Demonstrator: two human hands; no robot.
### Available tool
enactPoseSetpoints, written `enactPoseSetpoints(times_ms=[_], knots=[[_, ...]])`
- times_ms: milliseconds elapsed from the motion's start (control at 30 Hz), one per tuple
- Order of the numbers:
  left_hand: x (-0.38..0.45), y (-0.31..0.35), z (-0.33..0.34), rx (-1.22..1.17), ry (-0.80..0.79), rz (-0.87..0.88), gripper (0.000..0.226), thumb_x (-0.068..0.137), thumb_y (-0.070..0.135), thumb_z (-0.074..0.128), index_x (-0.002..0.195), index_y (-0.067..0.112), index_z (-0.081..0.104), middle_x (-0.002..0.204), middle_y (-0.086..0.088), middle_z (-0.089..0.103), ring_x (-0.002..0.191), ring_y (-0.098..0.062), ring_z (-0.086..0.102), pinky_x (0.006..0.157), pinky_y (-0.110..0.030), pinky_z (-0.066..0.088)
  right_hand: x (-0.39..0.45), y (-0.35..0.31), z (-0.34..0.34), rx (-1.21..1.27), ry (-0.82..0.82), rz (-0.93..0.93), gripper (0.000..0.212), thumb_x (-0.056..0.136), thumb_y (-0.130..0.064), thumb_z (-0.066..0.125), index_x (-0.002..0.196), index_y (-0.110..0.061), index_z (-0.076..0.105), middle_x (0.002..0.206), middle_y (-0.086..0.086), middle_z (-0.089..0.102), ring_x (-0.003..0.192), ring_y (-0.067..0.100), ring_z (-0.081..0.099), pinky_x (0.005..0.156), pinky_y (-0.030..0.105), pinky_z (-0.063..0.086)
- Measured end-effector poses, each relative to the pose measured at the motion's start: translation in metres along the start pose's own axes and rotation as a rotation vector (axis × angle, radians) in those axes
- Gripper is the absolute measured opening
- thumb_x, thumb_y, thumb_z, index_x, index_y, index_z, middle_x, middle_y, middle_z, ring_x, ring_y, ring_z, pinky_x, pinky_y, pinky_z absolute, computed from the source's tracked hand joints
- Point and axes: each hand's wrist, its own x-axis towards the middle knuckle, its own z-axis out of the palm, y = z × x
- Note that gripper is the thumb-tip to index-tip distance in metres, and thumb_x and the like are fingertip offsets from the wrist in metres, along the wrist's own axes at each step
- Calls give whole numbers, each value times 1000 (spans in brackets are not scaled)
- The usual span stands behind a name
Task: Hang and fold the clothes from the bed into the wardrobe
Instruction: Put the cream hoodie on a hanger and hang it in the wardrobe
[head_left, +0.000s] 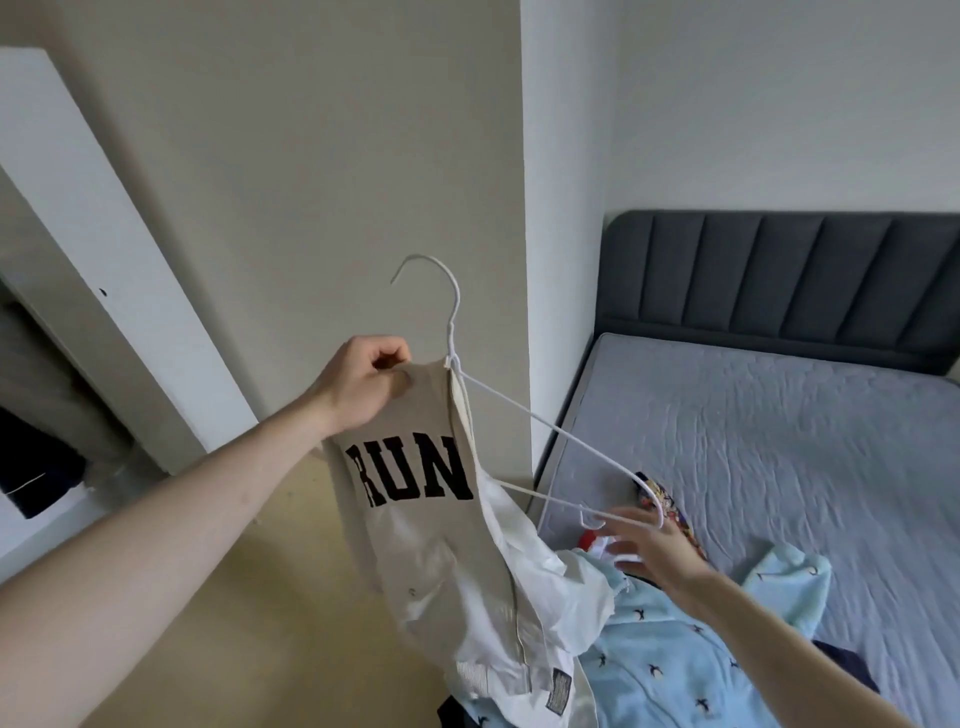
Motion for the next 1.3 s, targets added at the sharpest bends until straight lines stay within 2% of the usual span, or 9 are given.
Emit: enactPoseSetpoints(times_ms=[267, 400, 533, 633, 833, 967, 1067, 1200, 1300], knots=[[12, 11, -16, 42, -76, 34, 4, 89, 18, 77, 89, 16, 81, 88, -3, 76, 85, -15, 68, 83, -35, 51, 12, 3, 110, -314, -196, -238, 43, 86, -42, 78, 126, -34, 68, 117, -14, 72, 92, 3, 71, 83, 17, 54], [6, 14, -27, 39, -48, 55, 10, 86, 30, 80, 85, 20, 82, 82, 4, 70, 77, -7, 60, 73, -21, 44, 13, -3, 120, -372, -272, -301, 57, 75, -57, 81, 127, -43, 65, 113, -24, 69, 95, 1, 67, 80, 13, 51], [-1, 12, -38, 61, 8, 61, 22, 80, 40, 78, 81, 18, 80, 78, 9, 67, 72, -4, 57, 70, -15, 43, 20, 4, 118, -551, -199, -385, 12, 86, -36, 76, 97, -35, 79, 92, -20, 74, 81, 0, 64, 79, 18, 51], [-4, 10, -44, 78, 36, 92, 19, 83, 35, 76, 81, 17, 79, 77, 10, 67, 72, -5, 58, 70, -16, 43, 18, 4, 120, -470, -139, -429, 15, 84, -29, 62, 79, -37, 74, 80, -20, 73, 76, 1, 64, 76, 15, 48], [-4, 14, -45, 93, 54, 125, 15, 84, 37, 75, 77, 23, 77, 77, 8, 64, 72, -8, 55, 69, -18, 42, 26, 6, 126, -642, -185, -385, 40, 71, -63, 69, 103, -40, 75, 96, -27, 72, 87, -2, 63, 79, 15, 52], [-5, 17, -46, 100, 46, 148, 19, 86, 34, 74, 80, 17, 78, 80, -2, 63, 73, -14, 54, 70, -24, 41, 37, 12, 120, -655, -59, -341, 24, 89, -30, 61, 65, -31, 65, 60, -14, 61, 60, 0, 52, 69, 25, 51], [-11, 13, -59, 140, 44, 136, 24, 88, 34, 72, 73, 15, 74, 76, -5, 57, 69, -18, 49, 67, -28, 36, 53, -1, 78, -500, 98, -292, 14, 93, -17, 67, 85, -27, 72, 80, -4, 75, 76, 11, 66, 65, 19, 47], [-22, 4, -68, 140, 25, 100, 25, 87, 36, 70, 74, 15, 75, 70, -1, 52, 63, -8, 44, 62, -21, 35, 59, -61, 25, -292, 162, -306, 15, 100, -6, 58, 91, -7, 71, 69, -3, 64, 63, 9, 56, 56, 15, 44], [-21, 1, -70, 169, 15, 109, 27, 89, 37, 69, 75, 15, 76, 68, -2, 48, 61, -7, 40, 60, -22, 32, 60, -110, 5, -261, 146, -371, 15, 102, -12, 58, 95, -5, 70, 79, 8, 67, 71, 18, 60, 64, 31, 50]])
